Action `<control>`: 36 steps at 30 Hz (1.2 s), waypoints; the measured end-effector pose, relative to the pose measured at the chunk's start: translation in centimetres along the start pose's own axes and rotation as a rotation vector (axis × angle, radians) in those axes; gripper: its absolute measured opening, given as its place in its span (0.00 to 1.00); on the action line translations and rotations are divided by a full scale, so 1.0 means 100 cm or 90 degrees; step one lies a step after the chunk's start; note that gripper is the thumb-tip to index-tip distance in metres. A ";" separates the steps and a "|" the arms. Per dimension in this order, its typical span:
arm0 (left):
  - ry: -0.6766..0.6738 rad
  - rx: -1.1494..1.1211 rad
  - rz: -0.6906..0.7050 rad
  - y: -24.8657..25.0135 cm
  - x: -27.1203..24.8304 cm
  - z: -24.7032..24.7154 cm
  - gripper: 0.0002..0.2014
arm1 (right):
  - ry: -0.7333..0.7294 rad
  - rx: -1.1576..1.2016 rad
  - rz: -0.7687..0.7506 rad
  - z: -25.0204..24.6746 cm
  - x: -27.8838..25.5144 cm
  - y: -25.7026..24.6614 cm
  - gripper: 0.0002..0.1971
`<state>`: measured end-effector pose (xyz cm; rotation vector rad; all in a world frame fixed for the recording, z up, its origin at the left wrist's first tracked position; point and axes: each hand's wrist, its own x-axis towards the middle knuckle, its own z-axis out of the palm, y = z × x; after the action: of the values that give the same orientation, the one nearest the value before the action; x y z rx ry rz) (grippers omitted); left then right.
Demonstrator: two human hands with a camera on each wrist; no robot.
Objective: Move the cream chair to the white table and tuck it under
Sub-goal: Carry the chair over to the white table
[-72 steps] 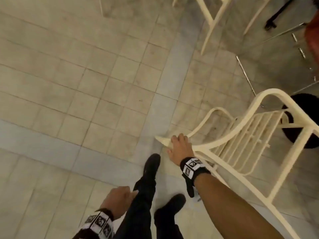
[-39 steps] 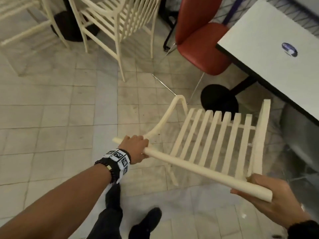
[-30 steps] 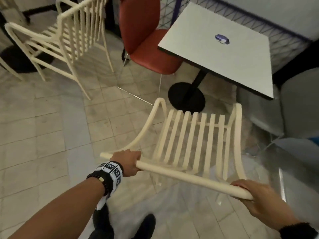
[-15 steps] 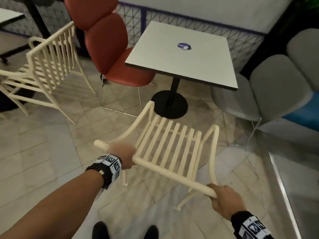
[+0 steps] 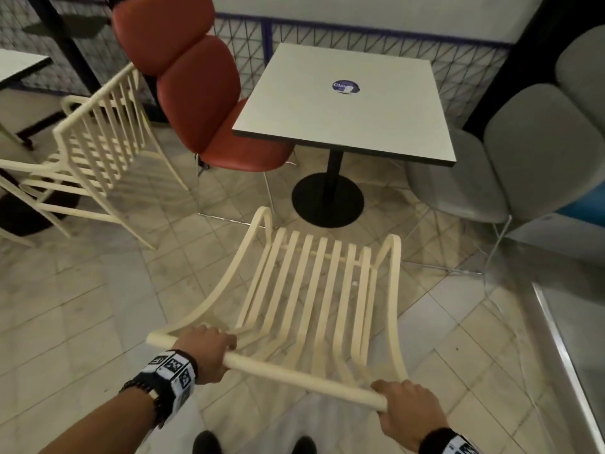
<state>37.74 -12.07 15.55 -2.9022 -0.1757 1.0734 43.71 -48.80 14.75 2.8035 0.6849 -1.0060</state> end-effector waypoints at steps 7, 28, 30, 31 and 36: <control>0.059 -0.028 -0.038 0.004 0.028 -0.058 0.15 | 0.113 -0.011 0.000 -0.049 0.034 0.021 0.15; 0.111 -0.002 0.023 -0.018 0.210 -0.195 0.13 | 0.155 -0.059 0.058 -0.189 0.193 0.072 0.09; 0.095 -0.002 0.045 -0.015 0.222 -0.196 0.13 | 0.142 -0.052 0.071 -0.192 0.202 0.079 0.09; 0.085 -0.008 0.059 -0.014 0.226 -0.195 0.13 | 0.143 -0.050 0.077 -0.191 0.205 0.083 0.09; 0.033 -0.096 0.138 -0.031 0.238 -0.193 0.23 | 0.116 0.000 0.071 -0.184 0.215 0.093 0.14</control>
<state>67.95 -6.09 15.03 -3.1401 0.0638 1.0531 73.24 -44.78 15.08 2.9219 0.5364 -0.7386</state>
